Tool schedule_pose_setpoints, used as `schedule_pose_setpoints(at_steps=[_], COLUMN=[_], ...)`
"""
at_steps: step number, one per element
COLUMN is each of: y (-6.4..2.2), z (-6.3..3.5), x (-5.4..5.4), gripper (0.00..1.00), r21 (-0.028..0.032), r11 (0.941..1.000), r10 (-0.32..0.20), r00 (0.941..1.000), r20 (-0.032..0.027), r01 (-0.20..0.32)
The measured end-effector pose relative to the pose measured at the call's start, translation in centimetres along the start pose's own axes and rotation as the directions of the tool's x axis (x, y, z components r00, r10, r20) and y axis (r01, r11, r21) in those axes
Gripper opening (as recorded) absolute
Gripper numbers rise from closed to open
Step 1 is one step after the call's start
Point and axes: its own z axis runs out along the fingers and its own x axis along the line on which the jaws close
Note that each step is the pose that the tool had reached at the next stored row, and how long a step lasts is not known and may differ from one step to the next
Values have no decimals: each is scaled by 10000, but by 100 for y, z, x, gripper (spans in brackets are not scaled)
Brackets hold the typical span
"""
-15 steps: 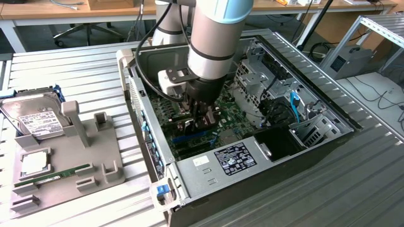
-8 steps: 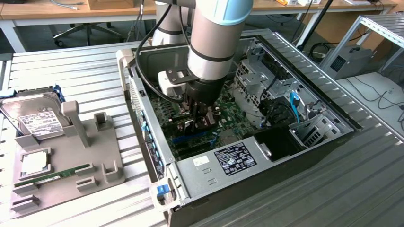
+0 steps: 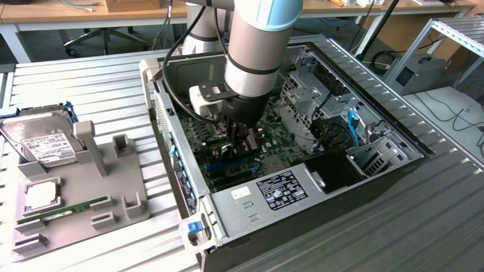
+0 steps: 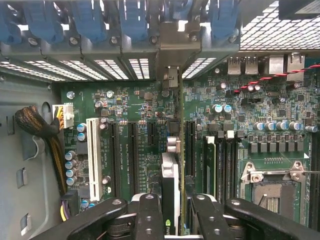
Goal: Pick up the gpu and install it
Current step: 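Insert the gpu into the slot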
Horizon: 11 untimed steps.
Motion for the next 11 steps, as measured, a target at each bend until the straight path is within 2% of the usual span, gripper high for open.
schedule_pose_setpoints(at_steps=[11], y=[0], z=[11], x=[0], gripper=[27], r21=[2], r11=[10000], r10=[0], r00=[10000], r20=[3], r01=[0])
